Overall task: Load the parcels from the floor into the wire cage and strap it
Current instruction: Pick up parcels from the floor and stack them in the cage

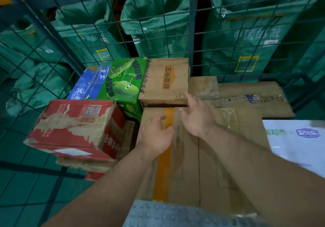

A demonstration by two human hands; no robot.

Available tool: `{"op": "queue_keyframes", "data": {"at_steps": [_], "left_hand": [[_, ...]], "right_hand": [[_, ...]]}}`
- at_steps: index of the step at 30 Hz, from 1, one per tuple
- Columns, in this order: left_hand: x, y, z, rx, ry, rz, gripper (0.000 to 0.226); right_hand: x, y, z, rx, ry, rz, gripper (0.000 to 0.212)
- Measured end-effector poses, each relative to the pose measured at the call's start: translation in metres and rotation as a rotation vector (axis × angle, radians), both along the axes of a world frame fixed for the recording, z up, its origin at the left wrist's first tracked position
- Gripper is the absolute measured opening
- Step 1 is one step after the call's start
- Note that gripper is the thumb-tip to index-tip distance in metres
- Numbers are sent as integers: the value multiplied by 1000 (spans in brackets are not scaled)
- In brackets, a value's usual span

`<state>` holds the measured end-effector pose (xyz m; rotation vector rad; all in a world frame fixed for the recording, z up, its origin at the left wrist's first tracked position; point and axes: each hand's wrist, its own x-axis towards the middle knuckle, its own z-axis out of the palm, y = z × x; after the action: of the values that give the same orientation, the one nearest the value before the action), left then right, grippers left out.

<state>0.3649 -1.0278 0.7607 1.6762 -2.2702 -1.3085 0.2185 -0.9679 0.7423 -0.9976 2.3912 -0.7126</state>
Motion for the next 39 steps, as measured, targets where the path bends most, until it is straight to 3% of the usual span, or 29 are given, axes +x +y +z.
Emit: {"op": "queue_keyframes", "data": {"at_steps": [6, 13, 16, 21, 30, 34, 39], "left_hand": [[46, 111, 19, 318, 256, 266, 14], [152, 244, 22, 588, 308, 733, 17], [198, 297, 22, 682, 321, 856, 21], [273, 377, 32, 655, 397, 1089, 20], [440, 537, 64, 429, 555, 1459, 15], [526, 663, 63, 363, 640, 1713, 17], [605, 833, 56, 286, 711, 2070, 19]], "right_hand": [[83, 161, -7, -164, -52, 176, 42], [162, 261, -12, -228, -282, 276, 24], [205, 291, -3, -138, -419, 342, 20], [279, 336, 4, 126, -658, 532, 16], [436, 412, 32, 326, -419, 1229, 10], [535, 483, 45, 384, -308, 1505, 10], [659, 606, 45, 476, -305, 1742, 10]]}}
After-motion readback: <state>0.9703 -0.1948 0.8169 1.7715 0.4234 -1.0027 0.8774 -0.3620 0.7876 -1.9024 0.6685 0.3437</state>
